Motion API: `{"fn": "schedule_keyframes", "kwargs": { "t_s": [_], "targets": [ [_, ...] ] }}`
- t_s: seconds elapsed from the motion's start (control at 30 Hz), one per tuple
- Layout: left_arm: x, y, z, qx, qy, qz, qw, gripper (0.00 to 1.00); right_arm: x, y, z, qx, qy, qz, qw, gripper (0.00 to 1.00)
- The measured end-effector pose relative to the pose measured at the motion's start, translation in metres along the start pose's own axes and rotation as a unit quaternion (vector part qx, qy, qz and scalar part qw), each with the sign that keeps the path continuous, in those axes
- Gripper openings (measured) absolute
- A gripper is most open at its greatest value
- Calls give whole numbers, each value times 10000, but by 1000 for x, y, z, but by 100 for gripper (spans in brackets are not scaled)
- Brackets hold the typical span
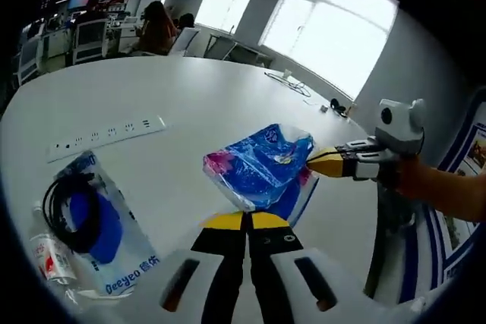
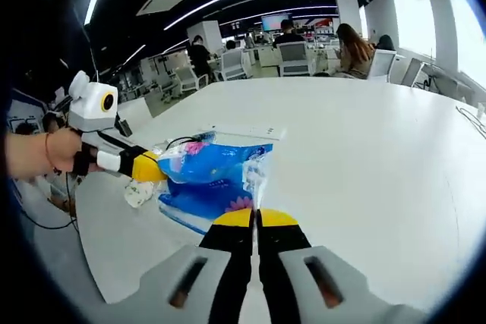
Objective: Arrange the tabletop items into an orderly group along one side of the table until the central work area is clear of visible clutter.
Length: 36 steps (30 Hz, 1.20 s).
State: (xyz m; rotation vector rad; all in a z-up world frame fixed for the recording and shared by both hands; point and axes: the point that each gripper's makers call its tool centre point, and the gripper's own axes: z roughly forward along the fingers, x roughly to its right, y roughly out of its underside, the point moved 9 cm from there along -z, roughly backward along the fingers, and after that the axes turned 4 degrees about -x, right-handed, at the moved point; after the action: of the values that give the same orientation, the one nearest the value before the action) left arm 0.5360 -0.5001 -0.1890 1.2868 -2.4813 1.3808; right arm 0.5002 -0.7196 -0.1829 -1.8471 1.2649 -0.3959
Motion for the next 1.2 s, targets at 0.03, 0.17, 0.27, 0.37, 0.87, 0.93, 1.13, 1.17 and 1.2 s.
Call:
{"fn": "schedule_keyframes", "kwargs": {
  "t_s": [0.03,0.17,0.27,0.37,0.87,0.93,1.13,1.17,1.2],
  "targets": [
    [1,-1,6,-34,14,-3,10000,0,7,2,1,-27,34,4,10000,0],
    [5,-4,26,-80,30,-9,10000,0,28,9,1,-118,134,74,9998,0],
    [9,-7,43,-156,44,-20,9999,0,41,13,1,-155,191,138,9996,0],
    [14,-10,58,-199,53,-21,9998,0,57,18,0,-206,271,183,9993,0],
    [17,-16,105,-399,-11,-54,9992,0,96,35,7,-333,375,415,9979,0],
    [16,-17,109,-387,-53,-145,9991,0,99,36,10,-351,374,413,9978,0],
    [14,-20,120,-362,-171,-257,9989,0,110,36,16,-346,382,431,9977,0],
    [13,-20,121,-361,-182,-253,9989,0,110,35,16,-347,381,442,9977,0],
    [12,-20,123,-374,-208,-253,9988,0,111,36,18,-356,364,457,9977,0]
  ]
}}
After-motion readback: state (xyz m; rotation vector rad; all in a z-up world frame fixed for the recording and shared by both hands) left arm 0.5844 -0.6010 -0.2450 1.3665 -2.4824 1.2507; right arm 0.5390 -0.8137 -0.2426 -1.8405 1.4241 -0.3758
